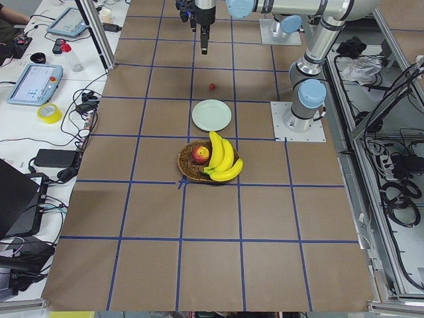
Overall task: Collect all strawberries into plate
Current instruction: 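Move the right gripper to the two far strawberries and grasp one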
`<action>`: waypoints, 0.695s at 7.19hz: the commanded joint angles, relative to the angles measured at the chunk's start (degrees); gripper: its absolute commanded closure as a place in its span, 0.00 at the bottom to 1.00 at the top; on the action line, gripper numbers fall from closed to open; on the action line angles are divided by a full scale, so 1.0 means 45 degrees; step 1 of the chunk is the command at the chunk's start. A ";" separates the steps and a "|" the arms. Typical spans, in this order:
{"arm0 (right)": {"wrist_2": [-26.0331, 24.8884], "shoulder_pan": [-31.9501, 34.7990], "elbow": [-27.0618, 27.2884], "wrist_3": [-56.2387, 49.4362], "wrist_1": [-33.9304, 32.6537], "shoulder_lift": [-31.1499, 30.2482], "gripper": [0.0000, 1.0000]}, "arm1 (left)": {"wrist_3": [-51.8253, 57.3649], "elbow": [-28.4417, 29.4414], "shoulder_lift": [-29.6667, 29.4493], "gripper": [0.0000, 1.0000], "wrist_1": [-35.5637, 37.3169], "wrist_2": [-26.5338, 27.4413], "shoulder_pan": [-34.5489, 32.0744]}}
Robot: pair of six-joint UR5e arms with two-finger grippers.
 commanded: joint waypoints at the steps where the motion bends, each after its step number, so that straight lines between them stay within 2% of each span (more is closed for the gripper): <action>1: 0.0166 -0.1012 0.1884 -0.1584 -0.2030 -0.0188 0.06 | 0.0000 -0.0003 -0.0017 0.00 -0.0009 0.0008 0.0000; 3: 0.0168 -0.1014 0.2457 -0.1726 -0.2742 -0.0032 0.10 | 0.0000 -0.0003 -0.0017 0.00 -0.0009 0.0009 0.0000; 4: 0.0187 -0.1014 0.2691 -0.1746 -0.2783 0.0065 0.15 | 0.0000 -0.0003 -0.0056 0.00 -0.0009 0.0008 0.0000; 5: 0.0226 -0.1014 0.2771 -0.1631 -0.2803 0.0143 0.28 | 0.0000 -0.0003 -0.0037 0.00 -0.0009 0.0008 0.0000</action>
